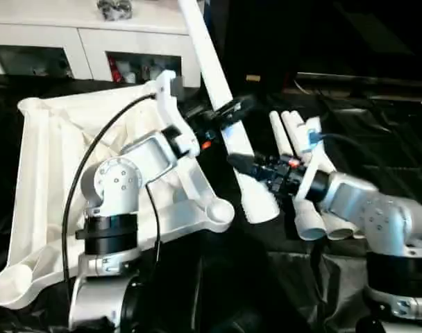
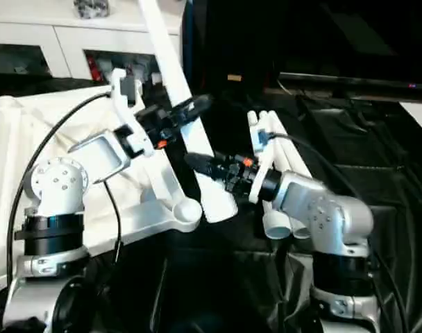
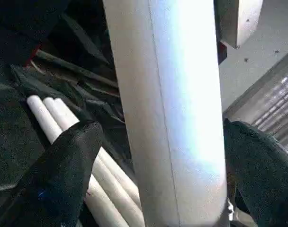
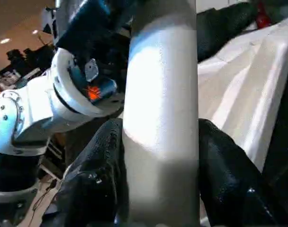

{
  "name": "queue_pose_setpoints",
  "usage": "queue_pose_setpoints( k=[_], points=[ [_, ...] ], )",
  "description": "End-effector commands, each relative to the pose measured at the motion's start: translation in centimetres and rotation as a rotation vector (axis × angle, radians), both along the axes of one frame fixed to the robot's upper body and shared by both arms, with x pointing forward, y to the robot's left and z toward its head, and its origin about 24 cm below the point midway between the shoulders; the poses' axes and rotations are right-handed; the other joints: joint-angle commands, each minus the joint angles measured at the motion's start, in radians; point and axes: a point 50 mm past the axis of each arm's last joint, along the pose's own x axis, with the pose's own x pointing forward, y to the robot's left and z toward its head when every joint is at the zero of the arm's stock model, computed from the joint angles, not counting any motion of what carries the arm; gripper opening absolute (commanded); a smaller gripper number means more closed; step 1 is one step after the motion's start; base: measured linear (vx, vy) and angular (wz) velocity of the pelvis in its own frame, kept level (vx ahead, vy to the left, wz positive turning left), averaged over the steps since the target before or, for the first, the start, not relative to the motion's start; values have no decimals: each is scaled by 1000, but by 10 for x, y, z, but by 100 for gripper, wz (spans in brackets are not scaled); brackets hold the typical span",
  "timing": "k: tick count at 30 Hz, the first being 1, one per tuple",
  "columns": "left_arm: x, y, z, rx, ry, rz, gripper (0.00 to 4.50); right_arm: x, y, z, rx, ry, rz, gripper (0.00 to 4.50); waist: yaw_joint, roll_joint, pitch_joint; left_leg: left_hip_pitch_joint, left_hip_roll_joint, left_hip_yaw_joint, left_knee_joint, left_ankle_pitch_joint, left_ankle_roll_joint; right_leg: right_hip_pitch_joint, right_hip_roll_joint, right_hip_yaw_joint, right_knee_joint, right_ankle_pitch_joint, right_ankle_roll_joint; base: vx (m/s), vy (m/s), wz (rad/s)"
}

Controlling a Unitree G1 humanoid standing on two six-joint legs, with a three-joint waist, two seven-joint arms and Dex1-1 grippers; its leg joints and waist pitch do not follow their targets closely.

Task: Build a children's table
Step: Pick table leg

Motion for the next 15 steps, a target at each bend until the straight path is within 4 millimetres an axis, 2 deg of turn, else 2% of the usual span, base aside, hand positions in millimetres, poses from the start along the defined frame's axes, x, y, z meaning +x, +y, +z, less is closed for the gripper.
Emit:
queue_pose_setpoints(
  k=[1,4,5,10,15],
  points=[
    [-3,-3,7,-12,4,-7,432,-2,0,4,-14,-33,7,185,3,-4,-59,12,52,-24,-64,-125,-13,46,-99,52,-96,-138,-130,0,0,0],
    [-4,-5,6,22,25,16,411,-1,3,3,-72,-52,3,185,5,-7,-60,11,53,-24,-64,-115,-15,47,-100,52,-94,-118,-130,0,0,0],
    [-2,-7,5,49,51,57,401,-1,6,2,-116,-67,-1,185,7,-9,-60,10,53,-24,-65,-108,-16,47,-100,52,-94,-112,-121,0,0,0],
    [6,-10,-3,145,121,197,356,8,17,-2,-221,-80,-89,185,5,-8,-61,10,55,-27,-66,-94,-18,45,-98,52,-93,-79,-106,0,0,0],
    [13,-14,-7,200,172,352,320,18,32,-1,-262,-100,-164,185,1,-8,-63,12,56,-28,-66,-92,-25,47,-100,53,-89,-41,-113,0,0,0]
  ],
)
